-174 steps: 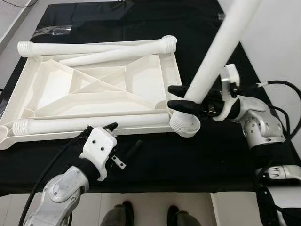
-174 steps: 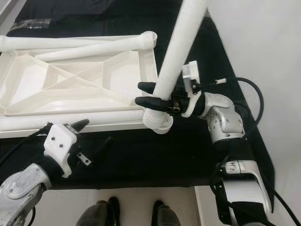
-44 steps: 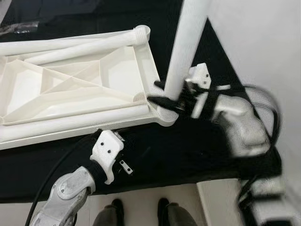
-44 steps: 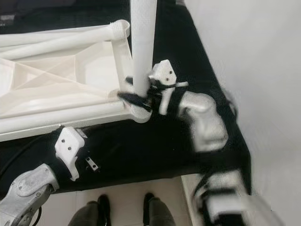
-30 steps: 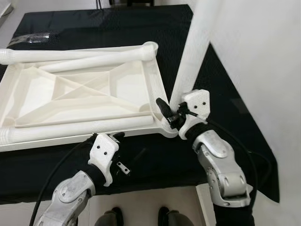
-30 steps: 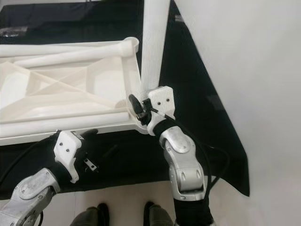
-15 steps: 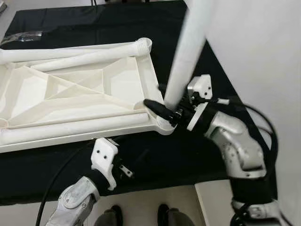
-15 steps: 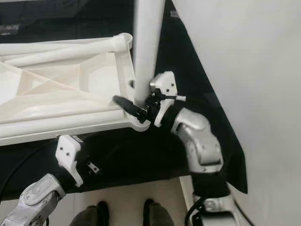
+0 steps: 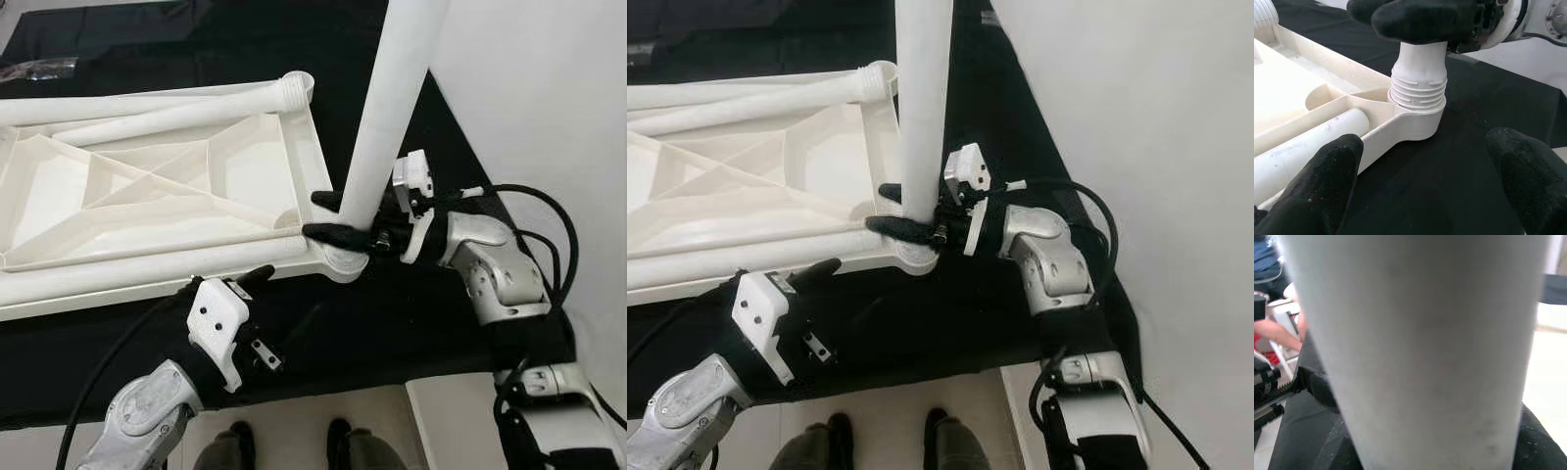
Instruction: Building children table
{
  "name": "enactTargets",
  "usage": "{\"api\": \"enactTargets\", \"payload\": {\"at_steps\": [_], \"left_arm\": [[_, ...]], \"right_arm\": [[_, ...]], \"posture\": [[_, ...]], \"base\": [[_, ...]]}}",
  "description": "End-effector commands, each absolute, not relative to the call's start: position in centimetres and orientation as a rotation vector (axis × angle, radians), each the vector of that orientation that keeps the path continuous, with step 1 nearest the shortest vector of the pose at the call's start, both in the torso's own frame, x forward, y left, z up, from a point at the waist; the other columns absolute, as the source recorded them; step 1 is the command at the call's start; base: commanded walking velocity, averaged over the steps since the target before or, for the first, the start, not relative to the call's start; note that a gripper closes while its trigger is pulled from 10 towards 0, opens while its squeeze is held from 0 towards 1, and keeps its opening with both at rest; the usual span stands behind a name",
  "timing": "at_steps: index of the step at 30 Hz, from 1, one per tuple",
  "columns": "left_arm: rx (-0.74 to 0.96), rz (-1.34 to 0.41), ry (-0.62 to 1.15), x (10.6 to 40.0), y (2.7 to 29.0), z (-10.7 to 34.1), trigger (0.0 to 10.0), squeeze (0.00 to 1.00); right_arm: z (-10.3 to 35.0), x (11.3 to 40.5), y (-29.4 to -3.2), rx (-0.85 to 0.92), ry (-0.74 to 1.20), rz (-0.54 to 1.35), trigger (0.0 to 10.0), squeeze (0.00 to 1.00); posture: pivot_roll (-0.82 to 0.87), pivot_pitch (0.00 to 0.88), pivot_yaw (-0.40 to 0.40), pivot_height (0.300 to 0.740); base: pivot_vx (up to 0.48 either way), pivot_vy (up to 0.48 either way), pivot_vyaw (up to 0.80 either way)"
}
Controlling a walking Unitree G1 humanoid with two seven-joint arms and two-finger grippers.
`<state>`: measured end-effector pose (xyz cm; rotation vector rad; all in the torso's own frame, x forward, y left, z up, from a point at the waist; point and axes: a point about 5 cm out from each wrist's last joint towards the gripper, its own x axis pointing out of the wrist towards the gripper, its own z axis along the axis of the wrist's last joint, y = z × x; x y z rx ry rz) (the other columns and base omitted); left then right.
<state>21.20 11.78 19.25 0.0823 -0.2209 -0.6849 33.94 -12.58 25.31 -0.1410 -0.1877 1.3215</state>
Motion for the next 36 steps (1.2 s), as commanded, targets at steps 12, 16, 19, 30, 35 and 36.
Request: {"api": "enactTargets", "payload": {"at_steps": [12,16,19,30,35,36], "left_arm": [[0.063,-0.677,-0.185,20.2,12.1,19.1,10.0,0.0],[0.051,-0.674,-0.172,19.8,12.2,19.0,10.0,0.0],[0.043,-0.674,-0.163,19.6,12.2,18.9,10.0,0.0],[0.042,-0.616,-0.15,18.9,12.9,18.8,10.0,0.0],[0.046,-0.624,-0.144,19.0,12.9,18.7,10.0,0.0],[0.048,-0.627,-0.148,19.2,12.9,18.8,10.0,0.0]], "right_arm": [[22.4,34.3,-15.1,-0.082,-0.117,1.03,0.0,0.0],[19.4,33.6,-14.2,-0.136,-0.04,0.555,0.0,0.0],[17.2,30.6,-11.9,-0.186,-0.013,0.451,0.0,0.0],[19.1,32.7,-12.8,-0.201,-0.078,0.535,10.0,0.89],[21.1,32.7,-12.1,-0.116,-0.131,0.72,10.0,1.0],[21.8,32.8,-12.2,-0.113,-0.156,0.78,10.0,0.87]], "posture": [[0.07,0.271,-0.089,0.74],[0.06,0.281,-0.077,0.74],[0.06,0.282,-0.063,0.74],[0.08,0.275,-0.08,0.74],[0.1,0.266,-0.063,0.74],[0.1,0.266,-0.063,0.74]], "base": [[0.0,0.0,0.0],[0.0,0.0,0.0],[0.0,0.0,0.0],[0.0,0.0,0.0],[0.0,0.0,0.0],[0.0,0.0,0.0]]}}
